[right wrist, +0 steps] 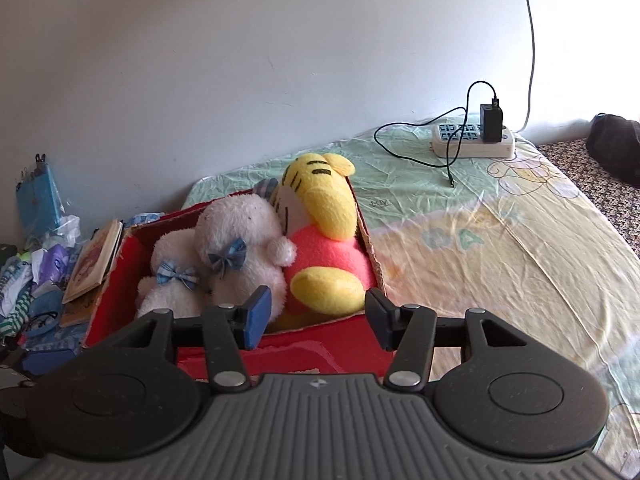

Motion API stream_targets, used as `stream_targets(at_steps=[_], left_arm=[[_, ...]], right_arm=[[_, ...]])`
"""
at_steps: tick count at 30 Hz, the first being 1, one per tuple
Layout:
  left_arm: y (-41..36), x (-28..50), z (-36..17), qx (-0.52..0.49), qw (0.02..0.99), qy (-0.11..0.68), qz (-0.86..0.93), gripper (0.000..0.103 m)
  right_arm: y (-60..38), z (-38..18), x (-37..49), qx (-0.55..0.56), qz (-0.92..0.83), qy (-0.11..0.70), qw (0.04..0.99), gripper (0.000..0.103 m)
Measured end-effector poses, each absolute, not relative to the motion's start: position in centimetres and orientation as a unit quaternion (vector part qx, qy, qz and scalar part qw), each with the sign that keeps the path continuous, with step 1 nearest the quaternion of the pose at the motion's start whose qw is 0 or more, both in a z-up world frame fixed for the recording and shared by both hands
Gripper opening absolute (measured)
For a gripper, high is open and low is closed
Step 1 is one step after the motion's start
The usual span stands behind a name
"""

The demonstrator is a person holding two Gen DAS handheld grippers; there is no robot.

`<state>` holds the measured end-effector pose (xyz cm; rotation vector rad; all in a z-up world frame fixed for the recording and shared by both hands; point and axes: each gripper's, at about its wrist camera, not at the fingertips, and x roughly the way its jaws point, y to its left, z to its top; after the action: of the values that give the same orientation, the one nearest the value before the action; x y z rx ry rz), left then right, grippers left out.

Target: Organize objects

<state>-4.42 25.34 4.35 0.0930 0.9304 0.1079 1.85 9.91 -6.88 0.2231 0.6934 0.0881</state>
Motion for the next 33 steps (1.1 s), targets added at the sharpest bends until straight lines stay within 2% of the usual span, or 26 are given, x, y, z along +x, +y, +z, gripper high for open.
stream_targets(at_steps=[3,5,15,17,33], left_arm=[[25.6,-4.6,4.2,0.042,0.889,0.452,0.054,0.102],[25.9,-4.7,4.1,0.036,0.888,0.456,0.051,0.102],[25.7,-5.5,3.9,0.042,0.886,0.460,0.047,0.102],[25.4,-5.5,3.8,0.043,0.885,0.461,0.042,0.102],[23.4,-5.2,2.8,0.046,0.876,0.480,0.027,0.102]], right_arm=[[10.1,-6.8,1.6,0.103,0.035,0.341,0.934,0.058],[10.3,-6.7,1.4,0.098,0.030,0.339,0.935,0.065],[10.1,-6.4,0.5,0.071,-0.006,0.333,0.940,0.074],[9.9,-6.3,0.3,0.070,-0.017,0.329,0.941,0.079],[8.6,-7.0,-0.1,0.057,-0.064,0.350,0.933,0.082]])
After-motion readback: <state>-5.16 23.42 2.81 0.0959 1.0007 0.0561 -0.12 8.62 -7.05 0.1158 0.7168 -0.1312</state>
